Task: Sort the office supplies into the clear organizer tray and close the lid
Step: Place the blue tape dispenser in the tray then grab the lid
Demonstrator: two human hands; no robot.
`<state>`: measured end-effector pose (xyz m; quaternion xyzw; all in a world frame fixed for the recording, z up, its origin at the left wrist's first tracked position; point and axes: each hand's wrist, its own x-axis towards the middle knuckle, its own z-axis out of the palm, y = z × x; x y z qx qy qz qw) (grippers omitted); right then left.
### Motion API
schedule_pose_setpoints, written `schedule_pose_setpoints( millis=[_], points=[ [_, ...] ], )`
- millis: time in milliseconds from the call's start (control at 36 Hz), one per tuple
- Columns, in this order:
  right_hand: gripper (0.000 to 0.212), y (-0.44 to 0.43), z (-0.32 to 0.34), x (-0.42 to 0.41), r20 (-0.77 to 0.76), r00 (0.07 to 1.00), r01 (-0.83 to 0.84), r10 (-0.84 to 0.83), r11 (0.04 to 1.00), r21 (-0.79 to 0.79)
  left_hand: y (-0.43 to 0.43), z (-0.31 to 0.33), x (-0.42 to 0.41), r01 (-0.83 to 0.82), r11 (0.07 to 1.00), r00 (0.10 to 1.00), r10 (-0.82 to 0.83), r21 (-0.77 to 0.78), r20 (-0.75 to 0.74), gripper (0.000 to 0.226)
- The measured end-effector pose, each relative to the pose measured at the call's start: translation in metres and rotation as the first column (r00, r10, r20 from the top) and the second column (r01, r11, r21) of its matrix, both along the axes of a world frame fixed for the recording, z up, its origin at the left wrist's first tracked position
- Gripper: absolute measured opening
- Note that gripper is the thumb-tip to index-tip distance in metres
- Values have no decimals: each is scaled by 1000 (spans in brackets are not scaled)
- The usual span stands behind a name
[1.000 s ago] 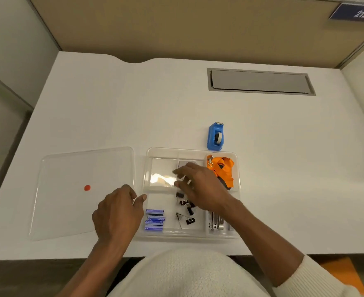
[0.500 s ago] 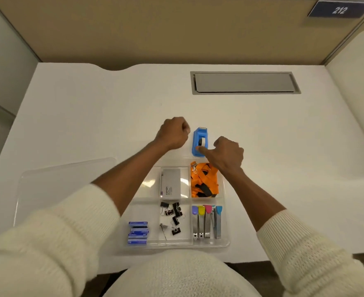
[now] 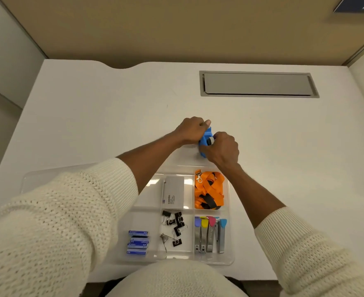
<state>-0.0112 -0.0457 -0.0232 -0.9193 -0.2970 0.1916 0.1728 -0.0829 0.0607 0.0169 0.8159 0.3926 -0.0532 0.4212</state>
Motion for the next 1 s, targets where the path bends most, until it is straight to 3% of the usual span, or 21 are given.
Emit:
schedule_pose_setpoints(
  millis=[139, 278, 417, 694, 889, 1000],
  points=[
    [56, 5, 22, -19, 103, 994, -54, 37, 985, 163, 16, 24, -23, -24, 996, 995, 16, 81, 97, 39],
    [66, 7, 58, -53, 35, 995, -95, 89, 949, 301, 32, 55, -69, -46, 974, 984, 5, 221, 180, 23],
    [69, -3, 82, -103, -32, 976, -194, 217, 921, 338, 25, 68, -132, -154, 963, 973, 110, 219, 202, 19],
    [59, -27, 70, -181, -116, 939, -298, 324, 934, 197, -16, 41, -225, -293, 953, 949, 278, 84, 151, 11],
    [54, -23, 54, -196, -111, 940, -315, 322, 946, 76, -41, 8, -258, -507, 831, 861, 502, 230, 81, 17],
    [56, -17, 43, -205, -50, 946, -320, 321, 947, 38, -56, -8, -274, -534, 827, 837, 547, 172, -31, 23]
  ],
)
